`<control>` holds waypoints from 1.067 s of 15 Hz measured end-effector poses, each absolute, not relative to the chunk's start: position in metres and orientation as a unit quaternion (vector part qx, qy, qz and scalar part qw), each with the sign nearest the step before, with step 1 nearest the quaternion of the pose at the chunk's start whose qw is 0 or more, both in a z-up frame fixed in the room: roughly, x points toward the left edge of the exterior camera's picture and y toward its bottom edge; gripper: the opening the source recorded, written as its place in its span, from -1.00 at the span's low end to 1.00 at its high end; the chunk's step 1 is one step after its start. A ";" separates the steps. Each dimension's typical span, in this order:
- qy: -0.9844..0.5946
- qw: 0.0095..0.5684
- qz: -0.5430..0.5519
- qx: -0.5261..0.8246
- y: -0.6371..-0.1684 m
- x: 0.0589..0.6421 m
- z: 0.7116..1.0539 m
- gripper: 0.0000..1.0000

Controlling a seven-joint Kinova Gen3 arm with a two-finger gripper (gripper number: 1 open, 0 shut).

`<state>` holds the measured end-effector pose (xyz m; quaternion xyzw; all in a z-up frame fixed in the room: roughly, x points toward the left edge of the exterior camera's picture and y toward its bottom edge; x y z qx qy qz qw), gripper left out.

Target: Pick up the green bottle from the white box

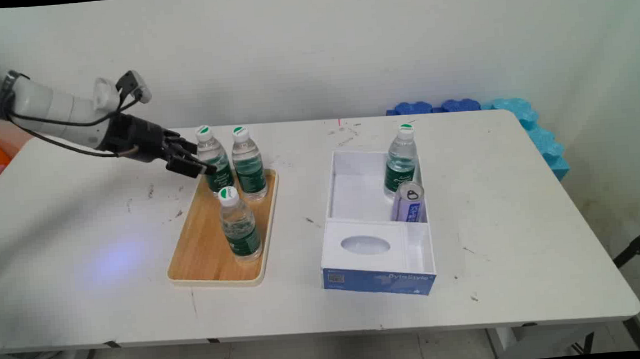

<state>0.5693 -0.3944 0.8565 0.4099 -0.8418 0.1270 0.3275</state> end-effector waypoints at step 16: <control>-0.865 0.324 0.146 0.353 -0.394 0.539 1.011 1.00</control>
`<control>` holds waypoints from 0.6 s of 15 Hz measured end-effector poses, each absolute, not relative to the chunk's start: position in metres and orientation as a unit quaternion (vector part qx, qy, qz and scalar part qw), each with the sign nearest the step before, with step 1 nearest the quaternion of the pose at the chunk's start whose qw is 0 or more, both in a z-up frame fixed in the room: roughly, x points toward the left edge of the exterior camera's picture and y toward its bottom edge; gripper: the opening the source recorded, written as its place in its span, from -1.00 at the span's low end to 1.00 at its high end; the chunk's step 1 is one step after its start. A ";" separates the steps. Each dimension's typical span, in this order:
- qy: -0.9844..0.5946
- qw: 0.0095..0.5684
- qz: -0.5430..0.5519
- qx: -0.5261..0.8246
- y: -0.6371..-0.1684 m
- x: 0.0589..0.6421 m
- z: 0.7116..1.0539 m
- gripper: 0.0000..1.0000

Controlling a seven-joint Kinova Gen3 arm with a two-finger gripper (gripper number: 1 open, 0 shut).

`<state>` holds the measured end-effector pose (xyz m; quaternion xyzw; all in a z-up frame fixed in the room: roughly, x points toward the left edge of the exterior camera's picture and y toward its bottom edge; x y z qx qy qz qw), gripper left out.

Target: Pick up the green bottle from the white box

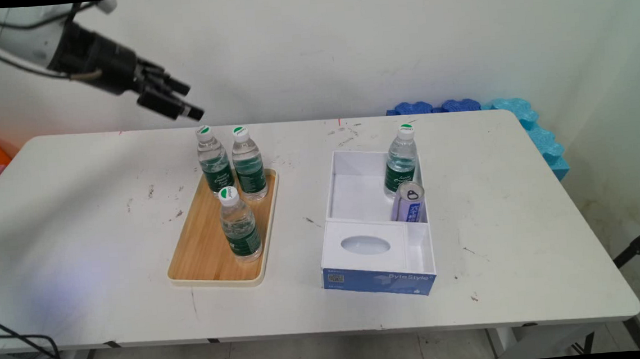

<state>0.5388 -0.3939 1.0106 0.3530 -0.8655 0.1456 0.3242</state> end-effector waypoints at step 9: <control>-0.875 0.354 0.139 0.299 -0.441 0.419 1.032 1.00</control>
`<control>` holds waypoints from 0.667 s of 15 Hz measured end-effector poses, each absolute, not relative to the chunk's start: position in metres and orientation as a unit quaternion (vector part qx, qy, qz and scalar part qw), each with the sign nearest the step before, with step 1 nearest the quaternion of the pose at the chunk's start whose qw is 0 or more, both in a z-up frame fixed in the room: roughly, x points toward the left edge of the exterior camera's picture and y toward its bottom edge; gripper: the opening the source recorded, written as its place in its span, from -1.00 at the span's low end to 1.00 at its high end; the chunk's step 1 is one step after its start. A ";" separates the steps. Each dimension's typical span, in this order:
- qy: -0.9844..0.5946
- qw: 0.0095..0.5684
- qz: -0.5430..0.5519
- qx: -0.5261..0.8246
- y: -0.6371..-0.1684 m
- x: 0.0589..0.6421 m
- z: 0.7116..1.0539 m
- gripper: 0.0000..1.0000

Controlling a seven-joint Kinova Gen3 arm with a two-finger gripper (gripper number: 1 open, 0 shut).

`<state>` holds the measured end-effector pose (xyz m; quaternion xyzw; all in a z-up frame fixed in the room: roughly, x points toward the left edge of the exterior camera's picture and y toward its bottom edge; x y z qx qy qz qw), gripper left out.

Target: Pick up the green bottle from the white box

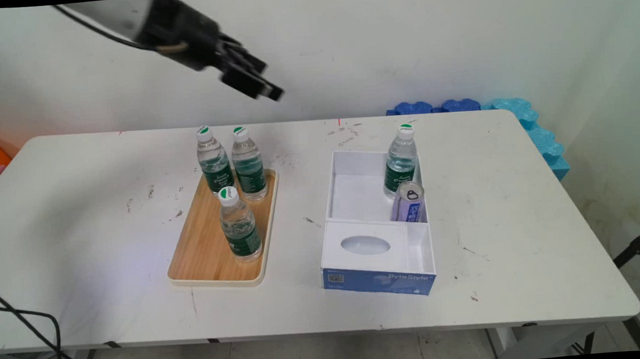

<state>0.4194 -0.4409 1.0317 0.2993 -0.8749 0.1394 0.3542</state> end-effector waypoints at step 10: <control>-0.900 0.337 0.088 0.262 -0.507 0.314 0.972 1.00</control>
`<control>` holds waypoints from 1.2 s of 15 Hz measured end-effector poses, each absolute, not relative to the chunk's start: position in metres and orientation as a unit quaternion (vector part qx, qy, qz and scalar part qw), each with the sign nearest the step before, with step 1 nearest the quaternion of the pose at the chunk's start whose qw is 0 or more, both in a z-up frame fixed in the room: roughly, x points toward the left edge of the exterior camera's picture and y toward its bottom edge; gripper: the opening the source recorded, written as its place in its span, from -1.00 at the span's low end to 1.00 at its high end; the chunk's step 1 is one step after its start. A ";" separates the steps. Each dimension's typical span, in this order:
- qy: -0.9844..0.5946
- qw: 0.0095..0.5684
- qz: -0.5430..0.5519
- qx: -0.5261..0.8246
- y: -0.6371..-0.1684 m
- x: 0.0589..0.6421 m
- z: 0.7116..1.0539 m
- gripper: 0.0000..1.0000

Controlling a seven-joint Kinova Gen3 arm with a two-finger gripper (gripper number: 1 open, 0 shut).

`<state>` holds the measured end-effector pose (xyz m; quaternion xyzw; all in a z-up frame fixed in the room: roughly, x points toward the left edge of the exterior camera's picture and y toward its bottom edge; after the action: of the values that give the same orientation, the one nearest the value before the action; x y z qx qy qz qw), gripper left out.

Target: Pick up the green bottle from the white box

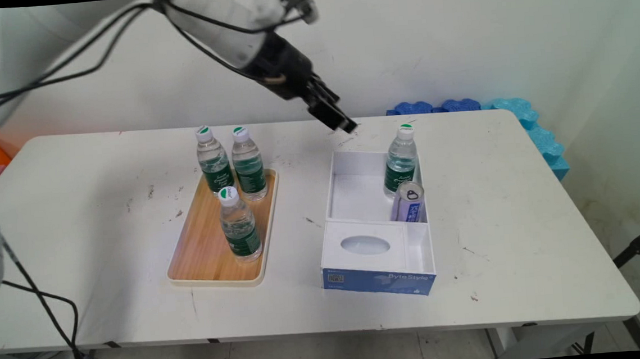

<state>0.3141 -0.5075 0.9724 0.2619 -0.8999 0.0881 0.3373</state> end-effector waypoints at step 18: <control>-0.915 0.334 0.042 0.221 -0.577 0.221 0.884 1.00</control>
<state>0.2214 -0.5773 0.8840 0.2205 -0.9154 0.0425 0.3340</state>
